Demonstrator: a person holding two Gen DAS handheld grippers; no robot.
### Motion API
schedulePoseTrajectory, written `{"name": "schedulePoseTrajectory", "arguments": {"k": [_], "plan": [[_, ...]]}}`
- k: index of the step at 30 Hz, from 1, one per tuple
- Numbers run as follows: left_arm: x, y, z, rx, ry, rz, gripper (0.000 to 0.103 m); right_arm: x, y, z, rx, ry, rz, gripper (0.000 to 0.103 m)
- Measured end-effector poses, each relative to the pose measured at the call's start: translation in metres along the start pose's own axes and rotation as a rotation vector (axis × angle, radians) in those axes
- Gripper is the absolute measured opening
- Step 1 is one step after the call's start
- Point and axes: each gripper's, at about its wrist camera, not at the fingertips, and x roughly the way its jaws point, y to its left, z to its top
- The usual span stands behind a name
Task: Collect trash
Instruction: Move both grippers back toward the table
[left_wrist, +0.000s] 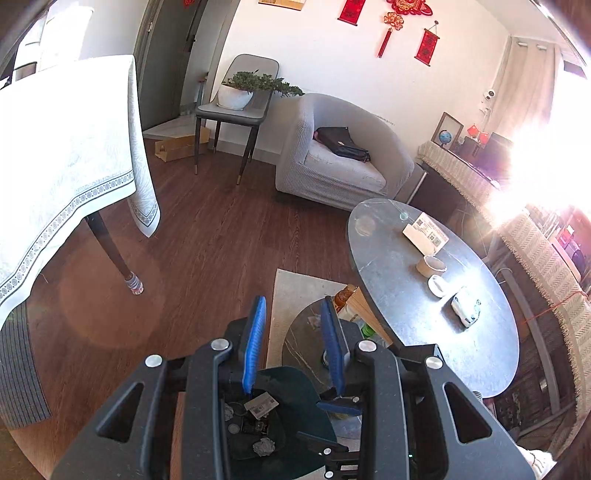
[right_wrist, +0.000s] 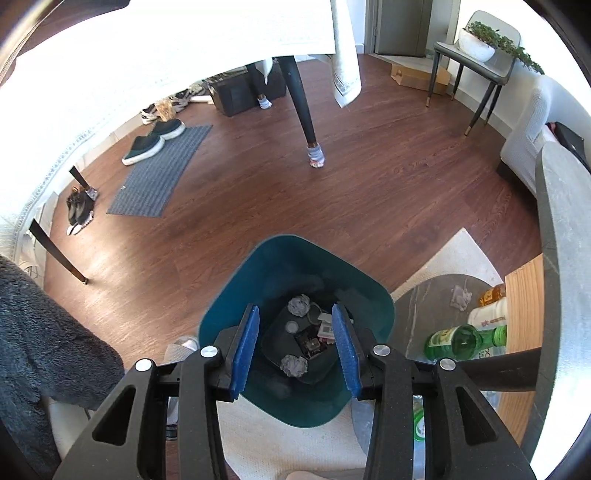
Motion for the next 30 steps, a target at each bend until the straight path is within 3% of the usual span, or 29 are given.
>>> {"name": "schedulePoseTrajectory", "arguments": {"k": [8, 28, 30], "plan": [[-0.004, -0.028, 0.010, 0.030, -0.044, -0.023, 0.032, -0.054, -0.003, 0.008, 0.018, -0.164, 0.072, 0.042], [0.022, -0.080, 0.021, 0.072, -0.059, -0.035, 0.043, -0.139, -0.094, -0.029, 0.210, -0.352, -0.070, 0.042], [0.027, -0.084, 0.020, 0.075, -0.057, -0.037, 0.045, -0.145, -0.104, -0.035, 0.234, -0.368, -0.094, 0.050]]}}
